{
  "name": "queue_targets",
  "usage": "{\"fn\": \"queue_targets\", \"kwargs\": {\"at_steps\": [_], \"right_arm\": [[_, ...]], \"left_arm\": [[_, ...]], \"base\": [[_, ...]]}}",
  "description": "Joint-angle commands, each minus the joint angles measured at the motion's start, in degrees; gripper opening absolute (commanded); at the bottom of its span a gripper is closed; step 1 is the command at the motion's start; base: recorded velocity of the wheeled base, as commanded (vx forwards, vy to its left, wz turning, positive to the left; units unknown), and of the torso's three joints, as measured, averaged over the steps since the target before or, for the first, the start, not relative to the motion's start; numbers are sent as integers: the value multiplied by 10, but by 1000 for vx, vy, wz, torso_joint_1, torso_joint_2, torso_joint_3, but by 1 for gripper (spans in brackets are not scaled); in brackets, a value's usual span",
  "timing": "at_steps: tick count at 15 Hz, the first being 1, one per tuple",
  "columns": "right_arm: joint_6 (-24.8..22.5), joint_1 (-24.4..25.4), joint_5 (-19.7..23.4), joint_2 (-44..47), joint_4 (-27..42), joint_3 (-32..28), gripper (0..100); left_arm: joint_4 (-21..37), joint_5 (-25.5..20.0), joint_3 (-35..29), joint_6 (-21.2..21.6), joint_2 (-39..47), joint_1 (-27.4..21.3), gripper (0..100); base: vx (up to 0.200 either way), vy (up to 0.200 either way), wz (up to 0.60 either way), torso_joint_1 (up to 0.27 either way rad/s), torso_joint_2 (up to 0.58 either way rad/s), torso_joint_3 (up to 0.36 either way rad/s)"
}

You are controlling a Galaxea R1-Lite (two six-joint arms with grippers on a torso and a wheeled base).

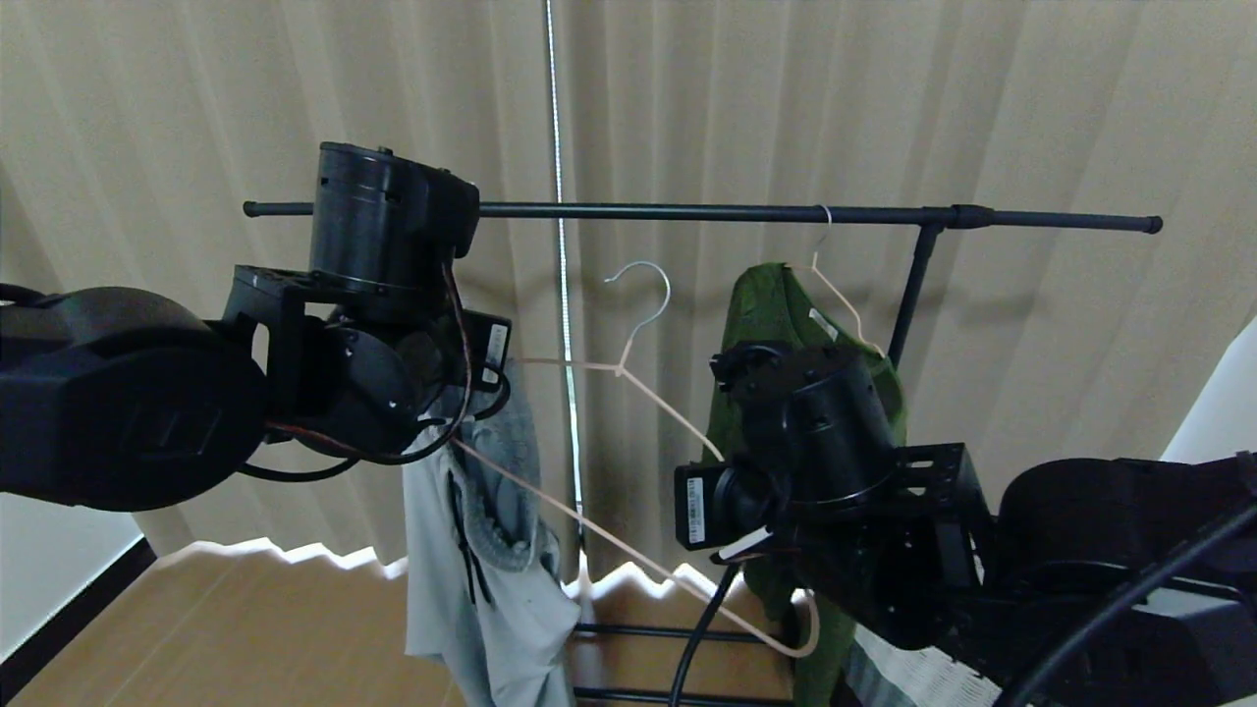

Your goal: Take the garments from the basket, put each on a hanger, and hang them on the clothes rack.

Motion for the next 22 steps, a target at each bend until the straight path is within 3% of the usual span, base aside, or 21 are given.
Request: {"fn": "queue_targets", "kwargs": {"at_steps": [1, 8, 12, 14, 17, 20, 22], "right_arm": [[0, -6, -1, 39, -8, -30, 0], [0, -8, -3, 78, -22, -70, 0], [-1, -8, -3, 84, -42, -70, 0], [-1, -8, -3, 84, -44, -70, 0], [-1, -12, -3, 74, -46, -68, 0], [-2, -24, 2, 33, -45, -62, 0], [-1, -24, 3, 15, -46, -60, 0]], "left_arm": [[10, 0, -5, 0, -20, -19, 0], [18, 0, -30, -26, -30, -65, 0], [21, 0, -66, -65, -21, -84, 0], [62, -1, -68, -94, -22, -102, 0], [82, -1, -64, -93, -27, -101, 0], [89, -18, -40, -92, -44, -103, 0], [85, -69, -25, -95, -46, -103, 0]], "base": [[0, 0, 0, 0, 0, 0], [0, 0, 0, 0, 0, 0], [0, 0, 0, 0, 0, 0], [0, 0, 0, 0, 0, 0], [0, 0, 0, 0, 0, 0], [0, 0, 0, 0, 0, 0], [0, 0, 0, 0, 0, 0]]}}
